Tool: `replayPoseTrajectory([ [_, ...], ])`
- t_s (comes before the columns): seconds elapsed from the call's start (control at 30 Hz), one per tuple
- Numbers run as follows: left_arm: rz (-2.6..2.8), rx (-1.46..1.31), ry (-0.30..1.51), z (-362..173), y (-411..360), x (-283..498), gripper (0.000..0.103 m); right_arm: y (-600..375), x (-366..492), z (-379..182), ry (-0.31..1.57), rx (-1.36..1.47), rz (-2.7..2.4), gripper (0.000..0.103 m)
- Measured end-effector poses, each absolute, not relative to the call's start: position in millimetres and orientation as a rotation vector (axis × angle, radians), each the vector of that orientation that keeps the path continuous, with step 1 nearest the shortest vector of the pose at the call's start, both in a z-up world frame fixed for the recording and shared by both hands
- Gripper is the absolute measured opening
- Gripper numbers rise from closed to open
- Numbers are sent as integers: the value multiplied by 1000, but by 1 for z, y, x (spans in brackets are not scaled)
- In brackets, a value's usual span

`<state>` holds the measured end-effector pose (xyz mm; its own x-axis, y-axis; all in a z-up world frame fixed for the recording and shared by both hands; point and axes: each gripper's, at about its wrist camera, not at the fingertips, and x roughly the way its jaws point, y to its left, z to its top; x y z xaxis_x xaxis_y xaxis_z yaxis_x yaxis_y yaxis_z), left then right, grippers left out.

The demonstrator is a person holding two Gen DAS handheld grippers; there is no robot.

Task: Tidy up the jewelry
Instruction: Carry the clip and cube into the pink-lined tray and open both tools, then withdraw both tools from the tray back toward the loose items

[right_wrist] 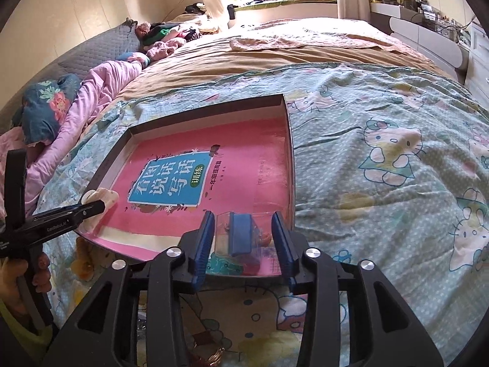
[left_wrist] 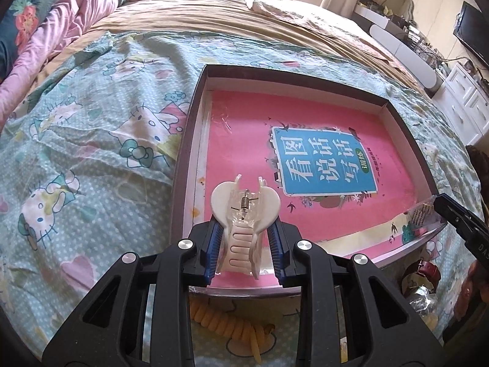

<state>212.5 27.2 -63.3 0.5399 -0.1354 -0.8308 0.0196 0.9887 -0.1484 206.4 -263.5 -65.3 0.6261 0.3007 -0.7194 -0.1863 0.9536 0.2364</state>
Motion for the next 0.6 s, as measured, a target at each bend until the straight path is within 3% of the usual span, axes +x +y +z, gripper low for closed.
replayPoseTrajectory([
  [0.1, -96, -131, 993, -60, 28, 210, 24, -270, 199, -56, 827, 154, 275, 50],
  [0.17, -98, -135, 979, -54, 28, 208, 36, -275, 193, -49, 811, 163, 267, 57],
  [0.3, -100, -129, 941, -36, 30, 202, 41, -284, 182, -34, 773, 180, 257, 64],
  [0.6, -109, -161, 860, 3, 36, 173, 75, -291, 152, -1, 692, 171, 271, 72],
])
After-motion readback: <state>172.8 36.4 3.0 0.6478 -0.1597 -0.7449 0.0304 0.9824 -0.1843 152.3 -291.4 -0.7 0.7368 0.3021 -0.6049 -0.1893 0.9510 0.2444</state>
